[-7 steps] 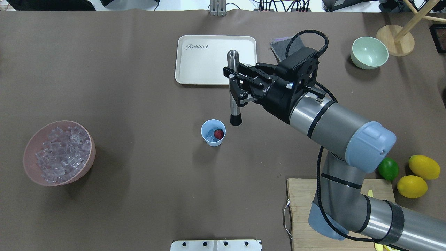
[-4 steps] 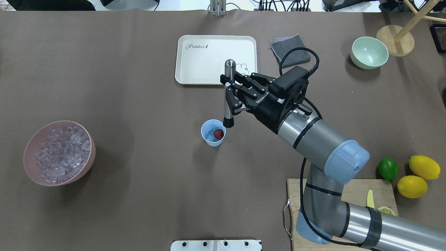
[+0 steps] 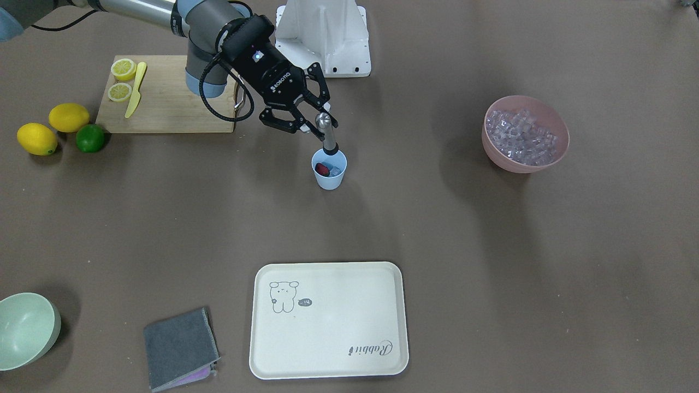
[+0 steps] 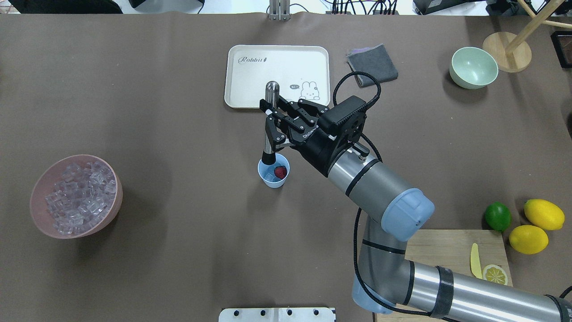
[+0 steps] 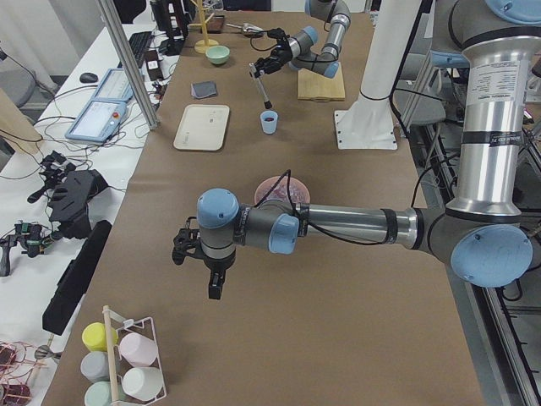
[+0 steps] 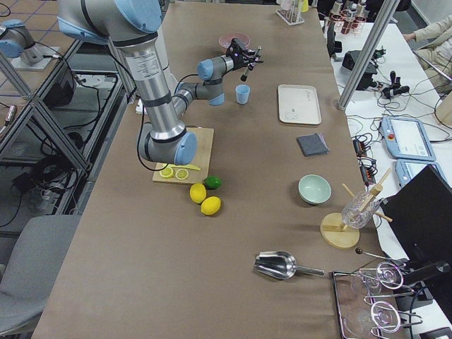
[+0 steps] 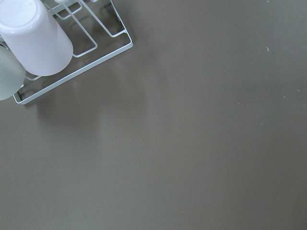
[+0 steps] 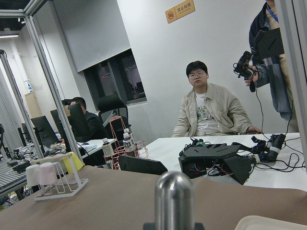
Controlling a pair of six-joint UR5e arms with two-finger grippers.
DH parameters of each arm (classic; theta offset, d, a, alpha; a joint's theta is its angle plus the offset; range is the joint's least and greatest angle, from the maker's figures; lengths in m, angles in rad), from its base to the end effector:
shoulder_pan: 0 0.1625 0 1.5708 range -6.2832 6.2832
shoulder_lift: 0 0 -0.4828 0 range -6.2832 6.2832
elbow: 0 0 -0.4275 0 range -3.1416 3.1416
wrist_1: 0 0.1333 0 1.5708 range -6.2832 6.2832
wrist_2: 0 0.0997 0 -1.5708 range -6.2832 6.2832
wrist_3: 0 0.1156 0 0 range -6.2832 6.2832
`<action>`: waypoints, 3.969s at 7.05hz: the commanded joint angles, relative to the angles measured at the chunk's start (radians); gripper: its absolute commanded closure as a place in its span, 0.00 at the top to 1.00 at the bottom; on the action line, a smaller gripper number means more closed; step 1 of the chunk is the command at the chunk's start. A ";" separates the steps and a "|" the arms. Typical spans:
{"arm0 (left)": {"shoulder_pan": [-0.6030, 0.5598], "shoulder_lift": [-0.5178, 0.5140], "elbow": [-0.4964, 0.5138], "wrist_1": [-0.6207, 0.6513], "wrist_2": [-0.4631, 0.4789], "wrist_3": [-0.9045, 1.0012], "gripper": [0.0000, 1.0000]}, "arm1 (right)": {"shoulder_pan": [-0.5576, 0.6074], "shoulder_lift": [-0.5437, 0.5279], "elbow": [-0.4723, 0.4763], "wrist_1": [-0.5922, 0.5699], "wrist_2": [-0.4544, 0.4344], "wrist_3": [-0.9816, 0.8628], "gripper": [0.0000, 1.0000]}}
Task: Mash ice and strawberries in cup
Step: 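Press the pestle down into the cup repeatedly with the right gripper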
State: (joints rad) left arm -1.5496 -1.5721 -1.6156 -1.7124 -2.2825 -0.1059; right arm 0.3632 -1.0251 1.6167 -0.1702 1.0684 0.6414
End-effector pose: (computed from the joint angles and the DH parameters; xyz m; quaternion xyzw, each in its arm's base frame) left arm -0.0463 -0.5431 0.6930 0.0656 0.3517 -0.0069 0.9338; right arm -0.5471 -0.4101 0.2043 0.5975 -0.5677 0.0533 0.5638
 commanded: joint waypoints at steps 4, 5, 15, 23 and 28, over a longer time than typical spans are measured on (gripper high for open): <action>0.000 0.001 0.002 -0.001 0.001 0.000 0.98 | 0.031 0.020 -0.067 -0.005 0.002 -0.025 0.00; 0.002 -0.002 0.003 0.000 0.002 0.000 0.98 | 0.030 0.026 -0.087 0.000 0.002 -0.025 0.00; 0.002 -0.002 0.003 0.000 0.002 0.000 0.98 | -0.024 0.019 -0.129 0.006 -0.021 -0.023 0.00; 0.000 0.003 -0.001 -0.001 0.002 0.000 0.98 | -0.026 0.039 -0.072 -0.003 -0.022 -0.025 0.00; 0.002 0.001 0.000 -0.001 0.002 0.002 0.98 | 0.000 0.033 -0.060 -0.008 -0.019 -0.026 0.00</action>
State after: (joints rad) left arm -1.5478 -1.5707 -1.6154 -1.7135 -2.2810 -0.1051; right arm 0.3619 -0.9913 1.5618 -0.1760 1.0487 0.6147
